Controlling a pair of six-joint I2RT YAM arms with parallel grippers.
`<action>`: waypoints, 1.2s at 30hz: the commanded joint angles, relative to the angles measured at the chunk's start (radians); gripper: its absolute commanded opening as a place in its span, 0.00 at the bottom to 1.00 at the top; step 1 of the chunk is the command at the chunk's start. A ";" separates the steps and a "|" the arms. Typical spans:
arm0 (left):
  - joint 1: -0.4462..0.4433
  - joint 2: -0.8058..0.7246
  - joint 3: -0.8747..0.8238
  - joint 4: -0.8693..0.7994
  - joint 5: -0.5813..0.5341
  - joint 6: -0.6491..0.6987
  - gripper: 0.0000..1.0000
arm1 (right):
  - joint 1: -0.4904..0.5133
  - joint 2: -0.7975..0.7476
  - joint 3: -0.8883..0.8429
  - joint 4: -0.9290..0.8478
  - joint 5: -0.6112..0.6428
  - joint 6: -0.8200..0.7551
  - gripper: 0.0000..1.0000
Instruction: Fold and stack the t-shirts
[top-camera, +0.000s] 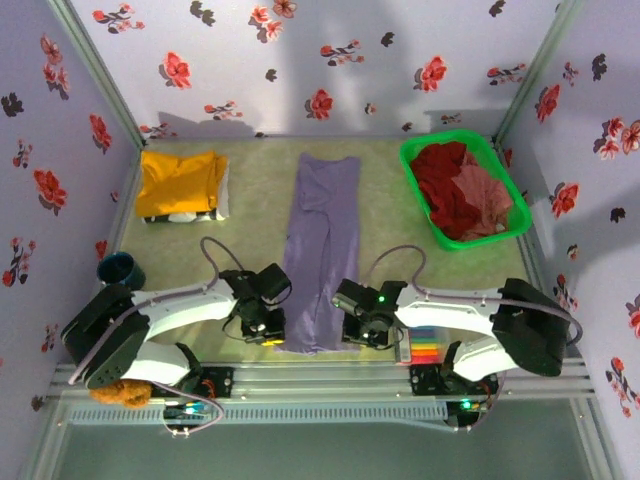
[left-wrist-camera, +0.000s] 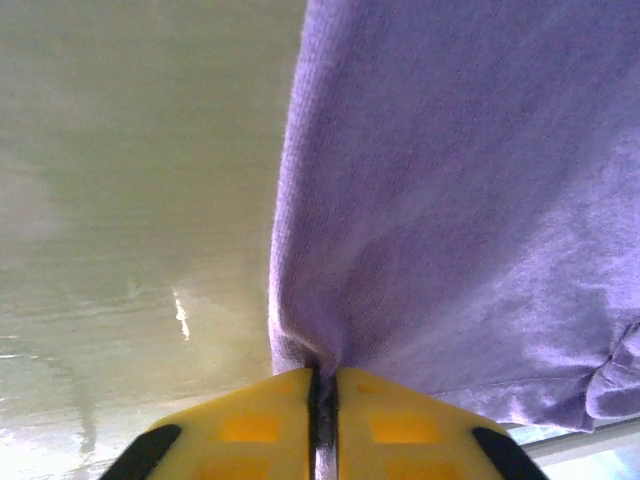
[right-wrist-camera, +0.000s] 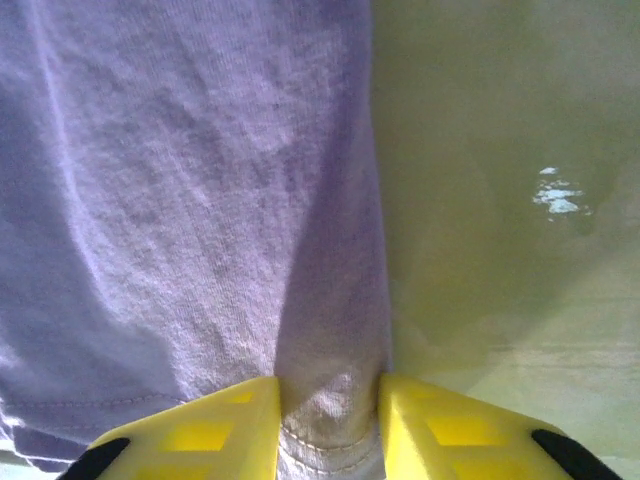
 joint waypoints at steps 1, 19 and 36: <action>-0.007 0.015 0.005 0.037 0.017 -0.014 0.07 | 0.009 -0.015 0.006 -0.025 0.022 0.008 0.15; 0.296 0.325 0.707 -0.274 -0.034 0.386 0.00 | -0.507 -0.034 0.215 -0.036 0.005 -0.318 0.00; 0.523 0.627 0.968 -0.212 0.101 0.499 0.00 | -0.696 0.405 0.627 -0.114 -0.109 -0.522 0.00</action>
